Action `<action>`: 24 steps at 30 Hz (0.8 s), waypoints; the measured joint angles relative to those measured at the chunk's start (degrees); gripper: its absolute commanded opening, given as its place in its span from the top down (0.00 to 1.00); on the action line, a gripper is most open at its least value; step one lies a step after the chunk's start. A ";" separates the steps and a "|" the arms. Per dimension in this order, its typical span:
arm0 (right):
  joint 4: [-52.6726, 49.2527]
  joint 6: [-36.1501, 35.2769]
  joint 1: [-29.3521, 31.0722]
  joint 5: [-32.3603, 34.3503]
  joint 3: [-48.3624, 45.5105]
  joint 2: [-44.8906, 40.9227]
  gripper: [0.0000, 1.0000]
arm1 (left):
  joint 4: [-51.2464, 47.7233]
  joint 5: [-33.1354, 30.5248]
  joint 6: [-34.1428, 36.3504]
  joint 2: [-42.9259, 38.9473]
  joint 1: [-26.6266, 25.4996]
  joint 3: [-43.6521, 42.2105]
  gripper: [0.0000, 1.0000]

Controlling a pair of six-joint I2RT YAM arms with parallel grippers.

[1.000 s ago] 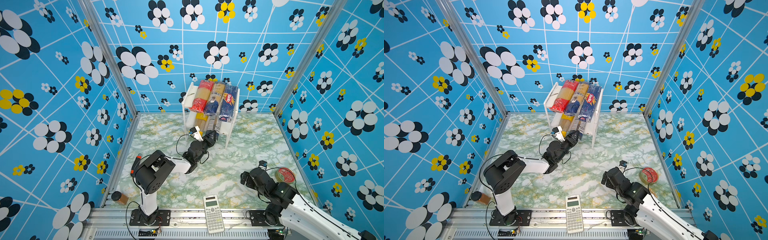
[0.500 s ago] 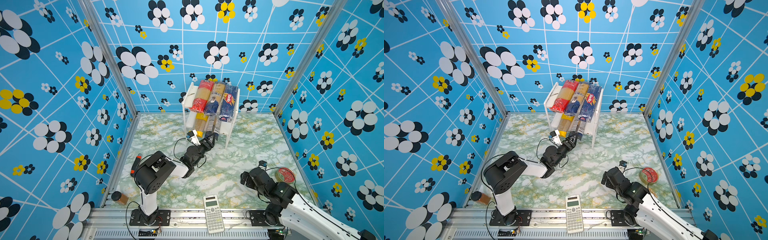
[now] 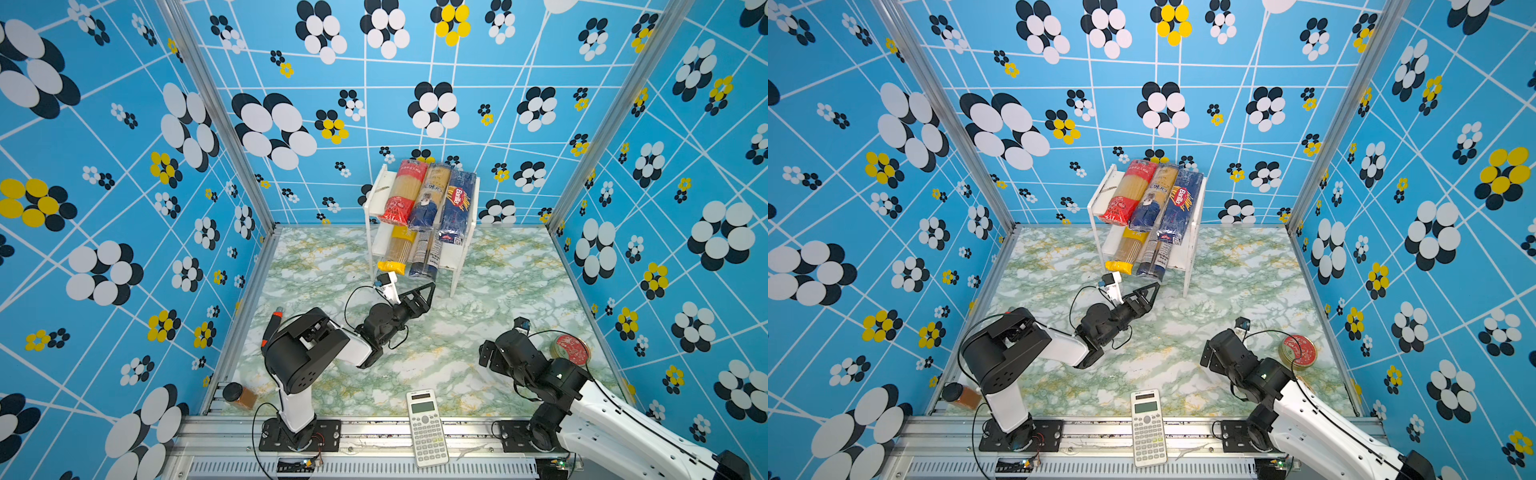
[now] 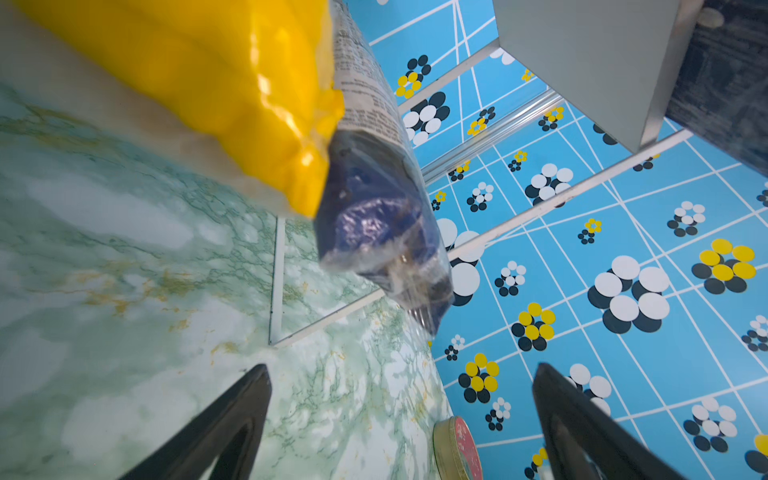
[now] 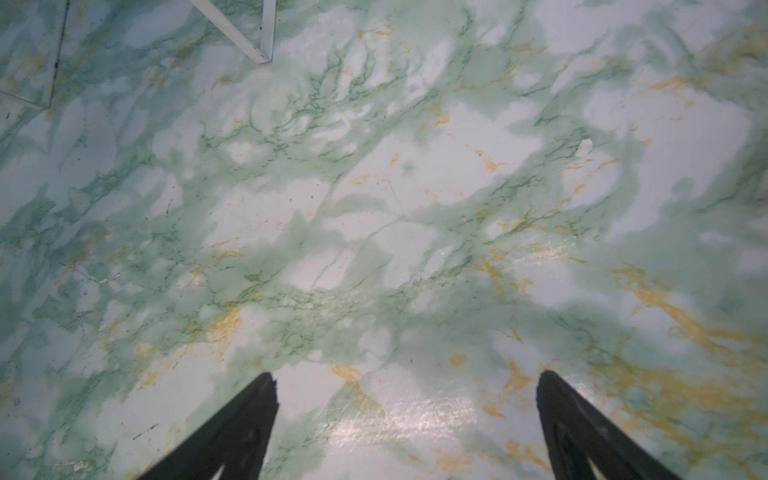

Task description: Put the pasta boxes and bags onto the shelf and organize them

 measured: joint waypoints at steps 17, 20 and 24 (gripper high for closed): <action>0.46 -12.61 -6.45 -1.88 9.53 8.63 0.01 | -43.63 5.55 21.75 -39.60 -5.33 -4.09 0.01; 0.46 -15.47 -9.92 -3.63 10.58 9.31 0.01 | -52.39 1.62 26.49 -48.46 -5.29 -5.03 0.01; 0.44 -19.80 -14.71 -6.25 13.11 11.02 0.01 | -63.14 -2.69 31.93 -57.86 -4.76 -5.62 0.01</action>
